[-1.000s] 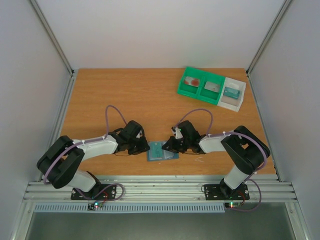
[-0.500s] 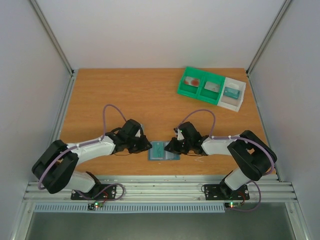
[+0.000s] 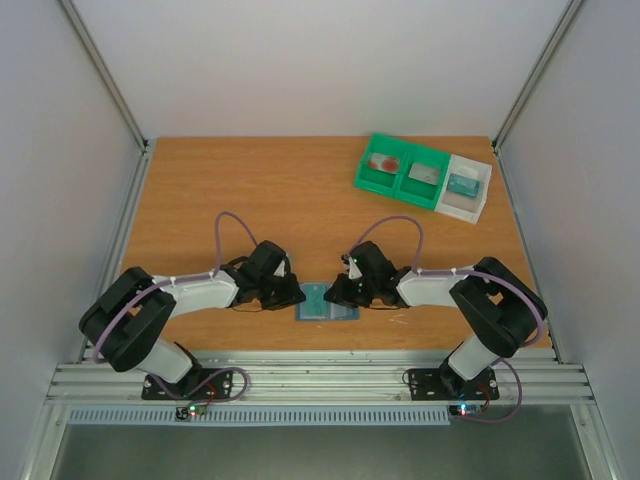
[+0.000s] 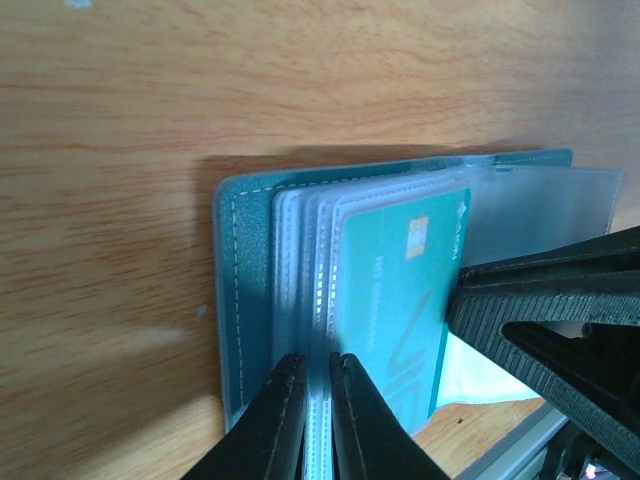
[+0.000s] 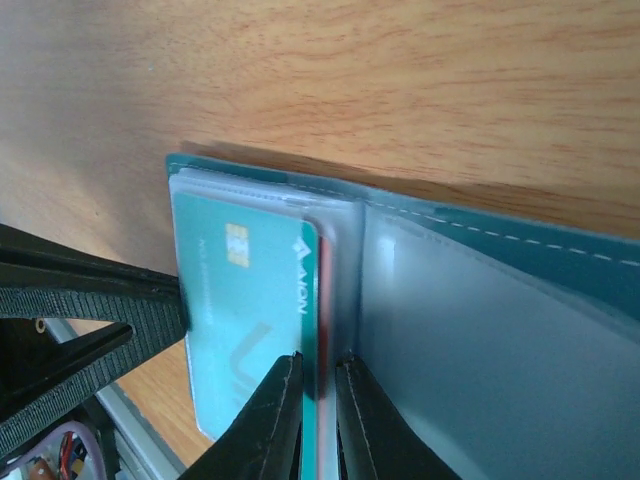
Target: Take the credit cards out of the card holder
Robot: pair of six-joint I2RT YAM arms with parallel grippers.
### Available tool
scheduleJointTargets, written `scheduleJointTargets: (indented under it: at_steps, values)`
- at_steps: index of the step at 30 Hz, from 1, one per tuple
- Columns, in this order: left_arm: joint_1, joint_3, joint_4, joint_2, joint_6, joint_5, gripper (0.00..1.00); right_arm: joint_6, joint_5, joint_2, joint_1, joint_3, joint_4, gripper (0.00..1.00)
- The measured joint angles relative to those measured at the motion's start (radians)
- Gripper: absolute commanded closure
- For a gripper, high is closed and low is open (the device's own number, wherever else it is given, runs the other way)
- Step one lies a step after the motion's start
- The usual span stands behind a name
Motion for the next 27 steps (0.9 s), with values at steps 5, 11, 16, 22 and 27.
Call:
scheduleJointTargets:
  at_steps: [5, 11, 16, 22, 27]
  values:
    - [0.000, -0.012, 0.008, 0.000, 0.000, -0.001, 0.90, -0.005, 0.013, 0.011, 0.003, 0.001, 0.000, 0.91]
    - [0.000, -0.012, 0.008, 0.000, 0.010, -0.005, 0.85, -0.019, 0.040, 0.007, 0.005, 0.001, -0.013, 0.94]
    - [0.000, -0.012, 0.003, 0.000, 0.019, -0.016, 0.85, -0.042, 0.092, -0.034, 0.011, 0.006, -0.083, 0.95]
    - [0.000, -0.012, -0.003, -0.001, 0.021, -0.024, 0.85, -0.050, 0.128, -0.085, 0.020, 0.010, -0.147, 0.88]
    - [0.000, -0.013, -0.011, -0.010, 0.021, -0.031, 0.85, -0.044, 0.118, -0.069, 0.026, 0.012, -0.138, 0.82]
